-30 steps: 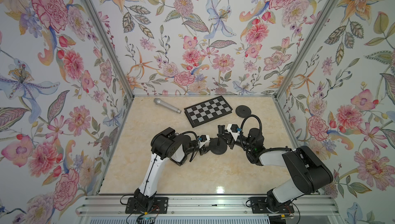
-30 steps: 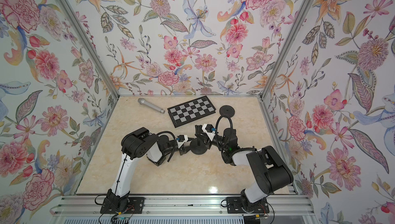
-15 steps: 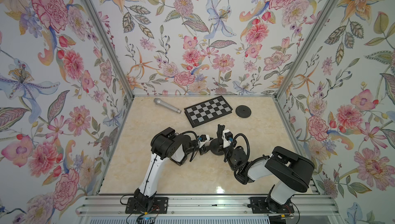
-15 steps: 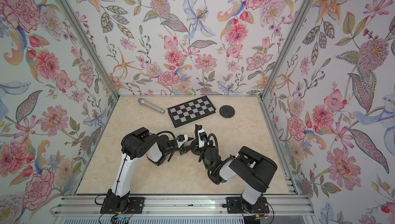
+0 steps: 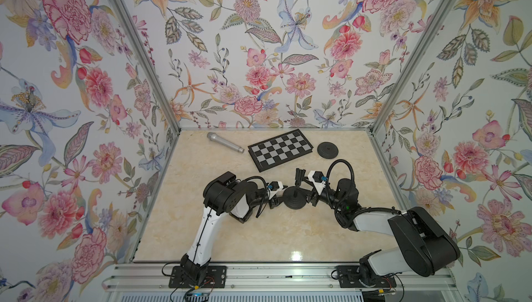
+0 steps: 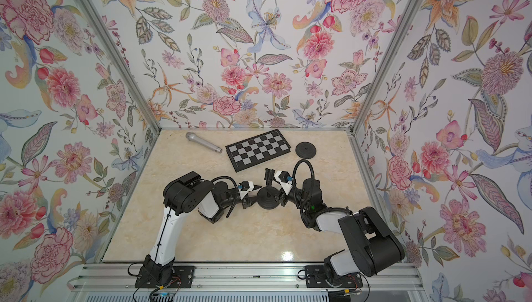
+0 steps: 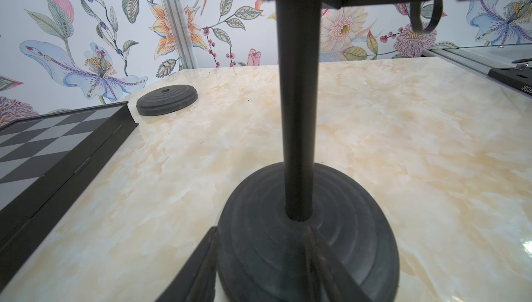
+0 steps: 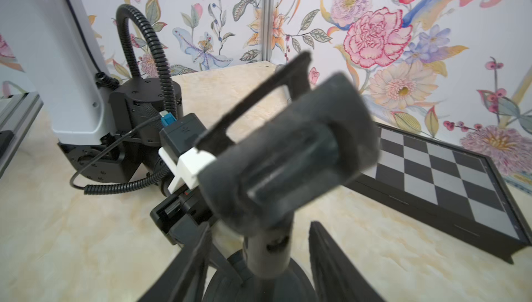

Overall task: Assemble a microphone stand
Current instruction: Screw the microphone stand pole into the microphone stand base.

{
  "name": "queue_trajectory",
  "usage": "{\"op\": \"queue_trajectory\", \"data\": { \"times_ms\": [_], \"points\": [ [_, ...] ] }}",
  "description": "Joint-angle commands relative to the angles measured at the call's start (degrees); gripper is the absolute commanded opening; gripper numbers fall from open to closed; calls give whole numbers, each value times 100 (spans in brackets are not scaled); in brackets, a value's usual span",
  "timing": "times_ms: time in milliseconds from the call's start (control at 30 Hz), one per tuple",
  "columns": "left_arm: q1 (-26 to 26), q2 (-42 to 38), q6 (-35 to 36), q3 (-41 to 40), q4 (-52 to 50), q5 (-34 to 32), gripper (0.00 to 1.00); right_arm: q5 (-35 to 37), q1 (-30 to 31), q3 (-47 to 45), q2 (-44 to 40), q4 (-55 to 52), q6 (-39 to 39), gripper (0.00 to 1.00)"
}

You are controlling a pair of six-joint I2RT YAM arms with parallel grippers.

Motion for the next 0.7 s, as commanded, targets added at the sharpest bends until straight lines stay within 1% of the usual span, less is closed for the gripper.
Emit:
{"op": "queue_trajectory", "data": {
  "times_ms": [0, 67, 133, 233, 267, 333, 433, 500, 567, 600, 633, 667],
  "points": [
    [-94, 433, 319, -196, -1708, -294, 49, -1368, -267, 464, 49, -1400, -1039, 57],
    [-107, 425, 314, -222, -1669, -319, 49, -1684, -434, 724, 244, -1528, -1109, 55],
    [-107, 431, 319, -181, -1724, -311, 49, -1912, -515, 989, 420, -1837, -1258, 50],
    [-106, 410, 332, -196, -1735, -319, 49, -1981, -517, 1249, 623, -2013, -1329, 46],
    [-115, 416, 318, -218, -1691, -328, 49, -1985, -517, 1306, 681, -1996, -1289, 42],
    [-111, 427, 316, -201, -1699, -333, 49, -1884, -510, 1396, 764, -2002, -1211, 30],
    [-107, 398, 328, -206, -1736, -344, 49, -1507, -507, 1347, 768, -1954, -1133, 11],
    [-104, 421, 301, -227, -1655, -346, 49, -1164, -508, 1183, 710, -1667, -890, 0],
    [-107, 420, 311, -216, -1689, -355, 49, -758, -476, 915, 603, -1228, -557, 0],
    [-107, 410, 312, -206, -1705, -356, 49, -382, -415, 669, 530, -814, -296, 0],
    [-107, 410, 316, -205, -1700, -364, 49, 107, -342, 430, 467, -410, 11, 0],
    [-107, 417, 305, -222, -1690, -376, 49, 816, -206, 100, 409, 127, 363, 0]
  ]
}}
